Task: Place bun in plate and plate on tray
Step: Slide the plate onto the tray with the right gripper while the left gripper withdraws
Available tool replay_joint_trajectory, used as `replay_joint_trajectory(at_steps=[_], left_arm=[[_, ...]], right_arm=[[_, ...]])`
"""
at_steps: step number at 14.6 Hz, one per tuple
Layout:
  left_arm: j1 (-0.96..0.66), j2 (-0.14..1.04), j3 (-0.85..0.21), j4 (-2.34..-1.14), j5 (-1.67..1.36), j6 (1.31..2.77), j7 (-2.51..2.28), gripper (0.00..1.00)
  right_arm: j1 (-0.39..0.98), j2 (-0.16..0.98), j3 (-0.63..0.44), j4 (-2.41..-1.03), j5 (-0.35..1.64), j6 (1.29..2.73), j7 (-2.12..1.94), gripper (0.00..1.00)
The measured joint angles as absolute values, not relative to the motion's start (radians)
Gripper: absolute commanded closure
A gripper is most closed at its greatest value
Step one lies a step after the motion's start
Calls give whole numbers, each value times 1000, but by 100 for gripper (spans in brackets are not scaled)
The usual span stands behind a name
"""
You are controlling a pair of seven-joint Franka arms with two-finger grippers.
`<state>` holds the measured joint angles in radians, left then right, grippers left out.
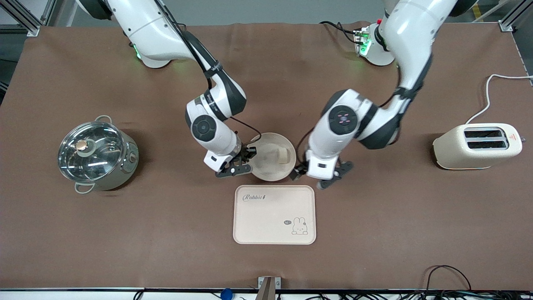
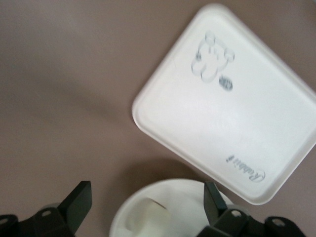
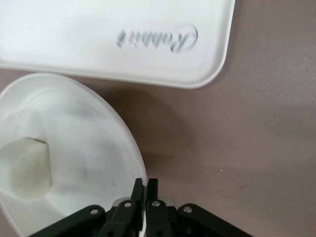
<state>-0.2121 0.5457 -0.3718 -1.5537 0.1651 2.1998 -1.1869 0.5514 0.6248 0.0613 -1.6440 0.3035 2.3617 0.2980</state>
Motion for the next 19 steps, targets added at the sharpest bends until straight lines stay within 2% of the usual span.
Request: replay_joint_trajectory(at_steps=[4,9,12,15,16,17,19], left_arm=[[-77,395,-371,-1549,167,2042,-870,0],[49,245,-370,-1504,167,1774,-533,0],[112,177,-370,-1476,167,1665,-367,0],[155,116,-348,-1474,150,1602,-225,0],[137,94,-303,-1474,125,1584,-185,0],[112,80,-262,-1474,112,1566,-164,0],[51,61,-179,-1475,97,1524,-131,0]], right_arm=[[531,657,63,-1550,329,2361,310,100],[448,904,61,-1302,333,2420,352,100],[426,1035,62,-1164,335,2460,417,100],[425,1086,65,-1083,339,2463,439,97],[425,1092,66,-1076,339,2466,443,58],[425,1094,67,-1073,339,2467,446,24],[426,1100,67,-1071,339,2472,447,4]])
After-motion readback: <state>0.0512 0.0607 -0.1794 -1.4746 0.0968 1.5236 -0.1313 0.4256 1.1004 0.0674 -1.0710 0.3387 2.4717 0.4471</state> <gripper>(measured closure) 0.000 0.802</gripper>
